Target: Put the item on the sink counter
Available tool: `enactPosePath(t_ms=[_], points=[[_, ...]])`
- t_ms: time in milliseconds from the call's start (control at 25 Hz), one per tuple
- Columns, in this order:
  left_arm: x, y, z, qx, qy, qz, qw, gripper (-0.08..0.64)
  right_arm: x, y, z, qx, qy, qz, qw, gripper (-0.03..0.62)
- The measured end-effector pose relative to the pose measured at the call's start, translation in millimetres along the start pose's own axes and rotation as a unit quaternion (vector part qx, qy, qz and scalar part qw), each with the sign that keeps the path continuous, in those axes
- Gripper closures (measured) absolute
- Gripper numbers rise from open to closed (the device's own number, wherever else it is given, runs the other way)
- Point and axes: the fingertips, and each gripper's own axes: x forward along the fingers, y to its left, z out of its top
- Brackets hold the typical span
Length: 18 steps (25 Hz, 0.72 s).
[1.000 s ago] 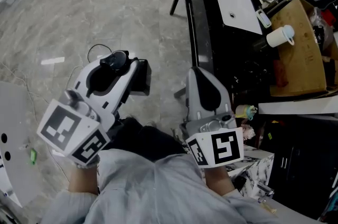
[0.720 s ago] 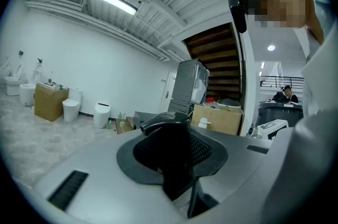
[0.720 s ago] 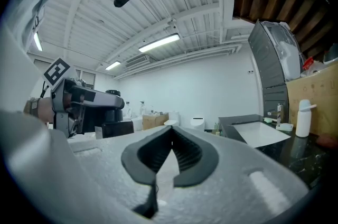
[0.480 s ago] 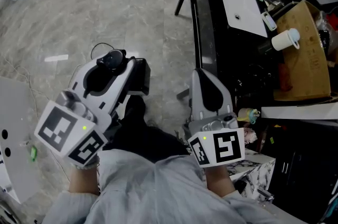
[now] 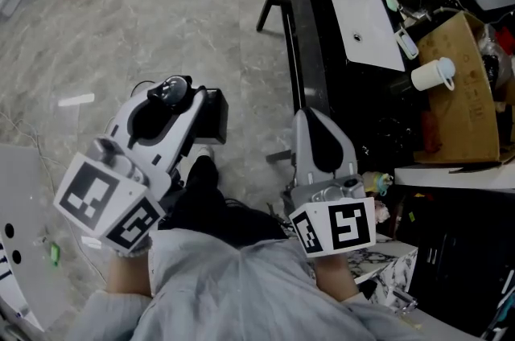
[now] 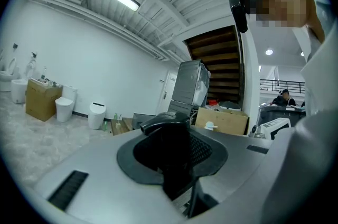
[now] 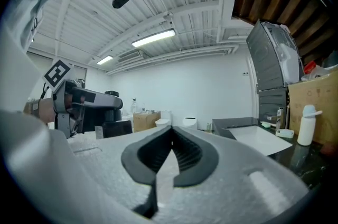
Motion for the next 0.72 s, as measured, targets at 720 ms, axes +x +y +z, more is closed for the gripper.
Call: enactPosePath(t_ms=[720], points=[[73.7, 145.5, 58.3, 0.008, -0.006, -0.022, 0.9997, 0.462, 158.7, 6.4, 30.8, -0.014, -0.003, -0.027, 1.000, 0.595]])
